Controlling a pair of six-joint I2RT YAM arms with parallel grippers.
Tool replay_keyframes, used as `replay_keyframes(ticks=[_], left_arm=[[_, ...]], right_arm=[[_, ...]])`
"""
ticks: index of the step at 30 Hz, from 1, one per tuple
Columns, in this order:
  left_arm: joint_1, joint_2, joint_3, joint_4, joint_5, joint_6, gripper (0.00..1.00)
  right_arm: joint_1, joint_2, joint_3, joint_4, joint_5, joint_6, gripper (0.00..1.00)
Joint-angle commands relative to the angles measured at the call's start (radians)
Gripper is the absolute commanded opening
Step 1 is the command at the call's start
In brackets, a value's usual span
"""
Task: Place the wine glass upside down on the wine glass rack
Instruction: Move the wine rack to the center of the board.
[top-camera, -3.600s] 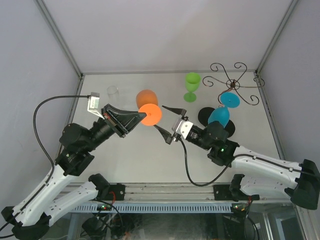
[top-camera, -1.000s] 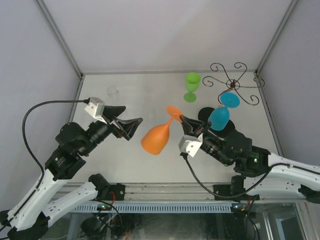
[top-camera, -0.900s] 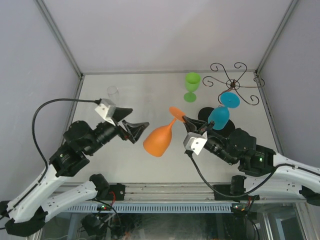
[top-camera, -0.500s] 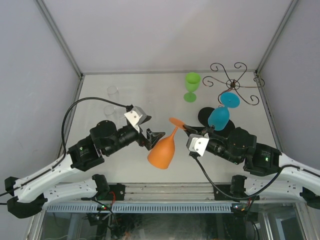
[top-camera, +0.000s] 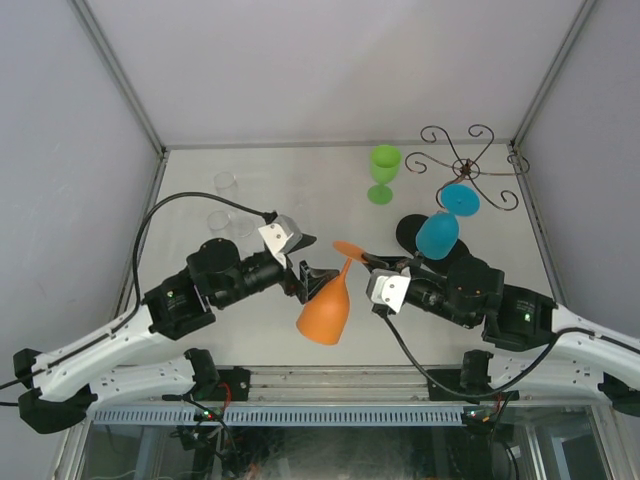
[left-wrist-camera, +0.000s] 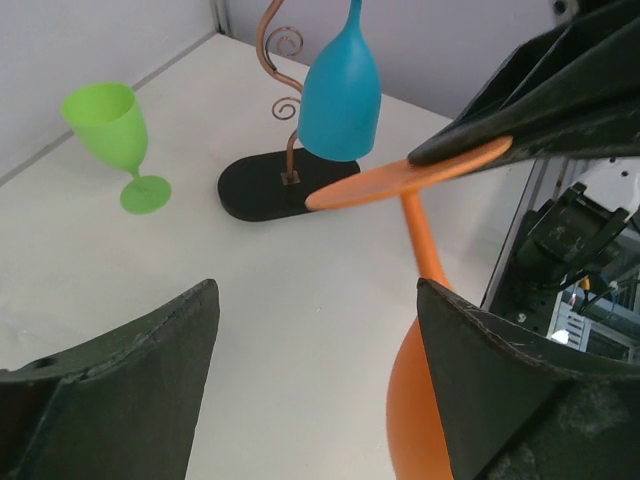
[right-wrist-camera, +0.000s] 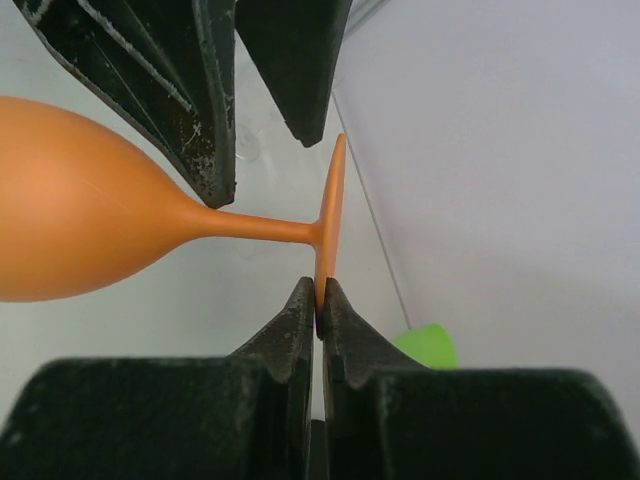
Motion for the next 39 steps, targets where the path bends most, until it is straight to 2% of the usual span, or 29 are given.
replay_keyframes(ticks=[1,7,16,23,30,34,39], left_arm=[[-0.004,-0.021,0.022,0.085,0.05,-0.037,0.84],[-0.005,-0.033,0.0,0.107,0.059,-0.075,0.84],[-0.005,0.022,-0.004,0.109,0.051,-0.091,0.7],[-0.004,0.056,0.025,0.124,0.07,-0.107,0.43],[-0.004,0.061,0.019,0.131,0.069,-0.115,0.21],[-0.005,0.062,0.017,0.123,0.032,-0.121,0.01],[-0.005,0.05,0.004,0.118,-0.008,-0.123,0.0]], right_arm=[[0.014,0.028,0.044,0.045,0.102,-0.049,0.0],[0.029,0.035,0.029,0.111,0.137,-0.064,0.0],[0.067,0.012,0.029,0.183,0.078,-0.047,0.0],[0.085,0.034,0.029,0.189,0.099,-0.049,0.0],[0.09,0.047,0.029,0.217,0.122,-0.055,0.0],[0.096,0.051,0.029,0.225,0.137,-0.056,0.0],[0.1,0.056,0.028,0.216,0.156,-0.059,0.0]])
